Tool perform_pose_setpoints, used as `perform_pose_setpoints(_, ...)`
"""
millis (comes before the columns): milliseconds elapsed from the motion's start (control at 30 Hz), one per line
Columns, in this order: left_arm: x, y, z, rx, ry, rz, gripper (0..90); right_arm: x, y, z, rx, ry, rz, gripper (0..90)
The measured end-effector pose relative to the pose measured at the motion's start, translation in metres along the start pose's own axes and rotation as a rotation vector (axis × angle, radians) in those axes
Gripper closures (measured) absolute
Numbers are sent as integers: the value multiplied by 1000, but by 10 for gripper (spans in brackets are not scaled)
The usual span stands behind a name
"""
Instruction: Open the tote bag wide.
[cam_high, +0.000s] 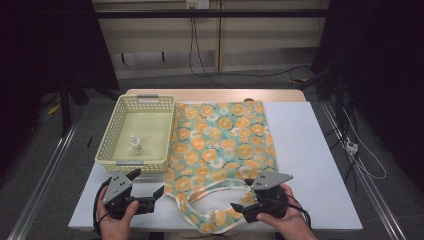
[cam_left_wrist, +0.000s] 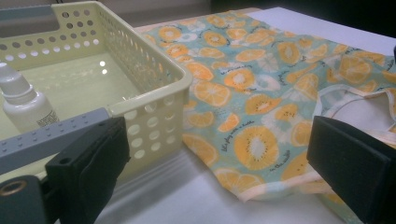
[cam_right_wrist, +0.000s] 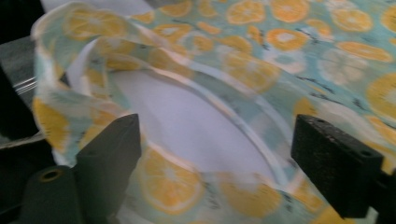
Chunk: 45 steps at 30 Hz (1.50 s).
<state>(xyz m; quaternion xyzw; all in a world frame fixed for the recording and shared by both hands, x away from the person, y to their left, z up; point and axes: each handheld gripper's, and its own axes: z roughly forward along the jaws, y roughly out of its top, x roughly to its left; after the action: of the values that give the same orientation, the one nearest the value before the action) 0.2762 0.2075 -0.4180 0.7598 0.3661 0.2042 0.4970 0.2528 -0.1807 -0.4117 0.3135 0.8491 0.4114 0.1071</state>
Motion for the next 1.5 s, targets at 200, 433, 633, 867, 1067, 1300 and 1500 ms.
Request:
perform_pose_setpoints(200, 0, 0, 1, 2, 1, -3, 54, 16, 7, 13, 25, 123, -62, 229)
perform_pose_setpoints(433, 0, 1, 3, 9, -7, 5, 54, 38, 22, 20, 22, 223, -115, 317)
perform_pose_setpoints(633, 0, 1, 3, 7, -11, 4, 54, 50, 28, 36, 39, 295, -153, 606)
perform_pose_setpoints(867, 1, 1, 3, 8, -11, 6, 54, 41, 29, 45, 45, 325, -140, 900)
perform_pose_setpoints(1067, 0, 1, 3, 11, -10, 7, 54, 35, 31, 43, 34, 304, -127, 900)
perform_pose_setpoints(1300, 1, 1, 4, 11, -10, 9, 55, 15, 48, 32, -19, 245, -100, 900)
perform_pose_setpoints(1500, 1, 1, 4, 11, -10, 9, 55, -10, 55, 39, -14, 190, -70, 900)
